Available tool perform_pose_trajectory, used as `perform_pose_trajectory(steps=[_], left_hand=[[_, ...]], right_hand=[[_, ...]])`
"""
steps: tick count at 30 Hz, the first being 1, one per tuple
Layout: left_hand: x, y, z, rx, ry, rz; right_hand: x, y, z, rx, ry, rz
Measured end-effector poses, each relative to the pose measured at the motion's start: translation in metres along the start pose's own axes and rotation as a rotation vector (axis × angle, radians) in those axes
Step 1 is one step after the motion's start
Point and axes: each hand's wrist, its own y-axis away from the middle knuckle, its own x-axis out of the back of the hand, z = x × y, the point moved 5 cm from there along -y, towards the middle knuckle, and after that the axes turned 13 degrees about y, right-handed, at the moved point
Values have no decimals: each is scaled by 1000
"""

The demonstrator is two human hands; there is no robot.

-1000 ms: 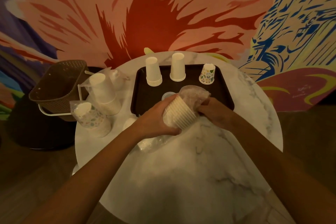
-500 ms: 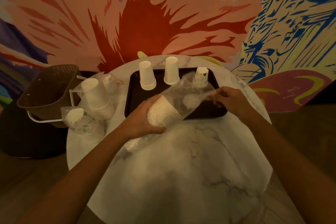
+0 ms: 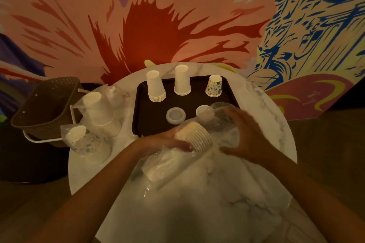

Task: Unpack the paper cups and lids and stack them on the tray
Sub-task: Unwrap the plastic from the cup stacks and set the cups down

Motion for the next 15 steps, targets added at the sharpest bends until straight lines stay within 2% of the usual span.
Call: perform_pose_trajectory(steps=[1, 2, 4, 6, 9, 12, 13, 15], left_hand=[[-9, -4, 4, 15, 2, -9], [-15, -10, 4, 29, -21, -5], [-26, -17, 4, 65, -68, -2], [-32, -18, 5, 58, 35, 15], [-31, -24, 10, 11, 215, 77], [-31, -36, 14, 0, 456, 43], [-33, -37, 14, 5, 397, 30], [-37, -40, 18, -13, 123, 28]], right_hand=[[-12, 7, -11, 93, 96, -108], [-22, 13, -19, 182, 200, -121], [-37, 20, -27, 330, 377, 20], [-41, 21, -28, 367, 310, 165], [-29, 18, -12, 241, 51, 255], [-22, 20, 13, -3, -288, 188], [-24, 20, 22, -69, -327, 173], [-31, 18, 34, -168, -360, 107]])
